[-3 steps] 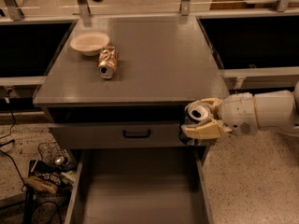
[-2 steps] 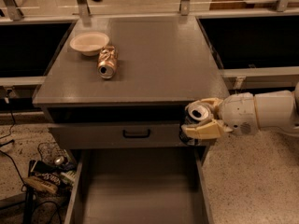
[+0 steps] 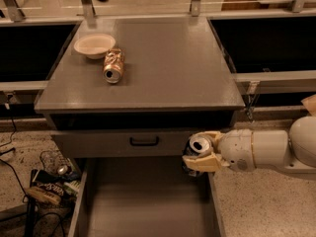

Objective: Place pepsi can into middle drawer

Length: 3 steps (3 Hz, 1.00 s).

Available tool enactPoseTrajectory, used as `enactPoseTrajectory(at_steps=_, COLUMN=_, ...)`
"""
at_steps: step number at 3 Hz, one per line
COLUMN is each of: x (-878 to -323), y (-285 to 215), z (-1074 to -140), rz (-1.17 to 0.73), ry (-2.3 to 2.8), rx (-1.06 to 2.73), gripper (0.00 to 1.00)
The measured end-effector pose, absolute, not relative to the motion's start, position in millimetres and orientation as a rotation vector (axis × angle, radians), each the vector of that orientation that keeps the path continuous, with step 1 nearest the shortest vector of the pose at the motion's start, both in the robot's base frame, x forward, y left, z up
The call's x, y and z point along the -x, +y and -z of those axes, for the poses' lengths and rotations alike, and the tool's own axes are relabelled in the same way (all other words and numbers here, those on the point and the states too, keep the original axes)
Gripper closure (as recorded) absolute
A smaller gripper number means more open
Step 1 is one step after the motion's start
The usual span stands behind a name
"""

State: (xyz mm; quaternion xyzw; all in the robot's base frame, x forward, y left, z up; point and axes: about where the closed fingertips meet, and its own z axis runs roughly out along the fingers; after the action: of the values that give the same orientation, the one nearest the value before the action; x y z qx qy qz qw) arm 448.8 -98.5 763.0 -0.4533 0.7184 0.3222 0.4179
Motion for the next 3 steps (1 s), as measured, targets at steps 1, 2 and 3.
enactPoseTrajectory(at_steps=1, x=-449, y=-98, z=-763, rz=-0.809, ry=1.803, rx=1.137, gripper=1.00)
enactPoseTrajectory(at_steps=2, x=-449, y=-90, z=-752, rz=-0.840, ry=1.817, rx=1.050, gripper=1.00)
enactPoseTrajectory(at_steps=3, x=-452, y=-69, z=-731, rz=-0.885, ry=1.841, rx=0.929, gripper=1.00)
